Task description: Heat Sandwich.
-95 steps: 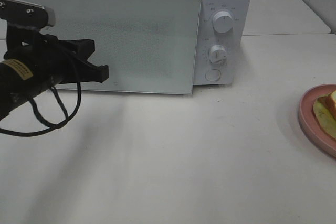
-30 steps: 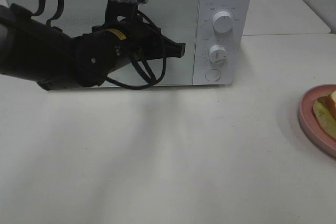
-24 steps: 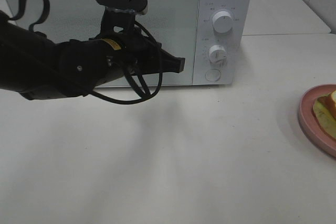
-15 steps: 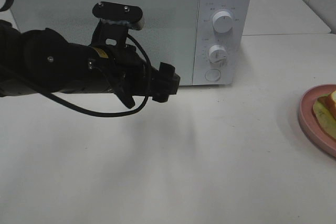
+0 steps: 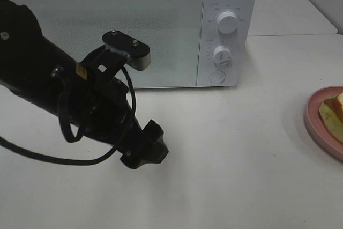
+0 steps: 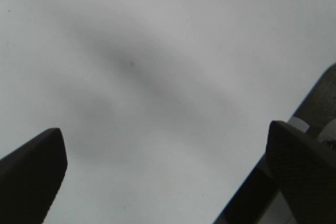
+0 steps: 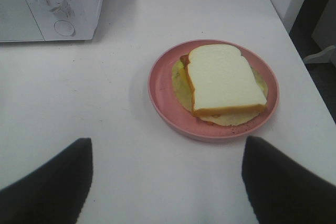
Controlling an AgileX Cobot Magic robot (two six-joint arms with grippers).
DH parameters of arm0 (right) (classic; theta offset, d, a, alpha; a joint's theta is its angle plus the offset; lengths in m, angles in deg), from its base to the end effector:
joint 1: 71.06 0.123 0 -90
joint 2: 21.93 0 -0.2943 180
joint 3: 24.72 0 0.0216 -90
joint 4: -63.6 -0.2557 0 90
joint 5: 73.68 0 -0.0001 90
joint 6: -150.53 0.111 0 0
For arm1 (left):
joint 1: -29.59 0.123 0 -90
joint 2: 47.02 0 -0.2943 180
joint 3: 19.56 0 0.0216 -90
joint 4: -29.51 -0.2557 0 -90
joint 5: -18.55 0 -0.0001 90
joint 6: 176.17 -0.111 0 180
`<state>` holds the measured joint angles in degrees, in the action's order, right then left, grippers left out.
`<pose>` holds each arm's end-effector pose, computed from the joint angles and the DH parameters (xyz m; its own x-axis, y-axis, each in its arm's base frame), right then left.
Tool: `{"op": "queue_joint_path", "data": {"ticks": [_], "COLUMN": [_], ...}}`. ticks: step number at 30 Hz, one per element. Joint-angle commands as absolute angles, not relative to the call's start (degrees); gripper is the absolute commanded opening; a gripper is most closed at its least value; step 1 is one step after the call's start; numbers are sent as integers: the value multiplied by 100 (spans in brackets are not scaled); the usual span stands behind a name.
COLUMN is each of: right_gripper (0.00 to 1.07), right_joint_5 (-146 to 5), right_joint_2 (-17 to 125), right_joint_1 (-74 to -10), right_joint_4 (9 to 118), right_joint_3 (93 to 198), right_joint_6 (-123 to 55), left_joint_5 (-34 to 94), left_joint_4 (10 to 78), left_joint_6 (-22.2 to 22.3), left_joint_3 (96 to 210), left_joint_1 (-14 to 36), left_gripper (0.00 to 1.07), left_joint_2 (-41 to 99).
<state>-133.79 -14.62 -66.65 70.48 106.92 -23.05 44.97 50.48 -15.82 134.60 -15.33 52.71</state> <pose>0.0075 -0.0110 0.2747 -0.4294 0.0187 -0.9029 0.0393 0.9992 0.0021 0.2171 -0.2415 0.1865 -0.6067 0.6222 -0.4947 0.7602 0.6360 -0.1324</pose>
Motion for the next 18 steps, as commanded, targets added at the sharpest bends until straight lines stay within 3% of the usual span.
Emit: {"op": "queue_joint_path", "data": {"ticks": [1, 4, 8, 11, 18], "right_gripper": [75, 75, 75, 75, 75], "right_joint_5": [-13321, -13321, -13321, -13321, -13321], "right_joint_2": [-1611, -1611, -1611, -1611, -1611], "right_joint_1": [-6711, -6711, -6711, -6711, -6711], "right_joint_4": [7042, 7042, 7042, 7042, 7042], "right_joint_3": [10680, 10680, 10680, 10680, 10680], "right_joint_6": [-2351, -2351, -2351, -2351, -2351], "left_joint_5": [5201, 5425, 5946, 6175, 6594], "left_joint_4": [4544, 4200, 3375, 3180, 3541], "left_joint_6": [-958, -585, 268, 498, 194], "left_joint_3": [13460, 13460, 13460, 13460, 13460], "left_joint_1": [-1551, -1551, -1551, -1390, -416], "left_gripper": [98, 98, 98, 98, 98], "left_joint_2": [5042, 4996, 4859, 4784, 4492]}}
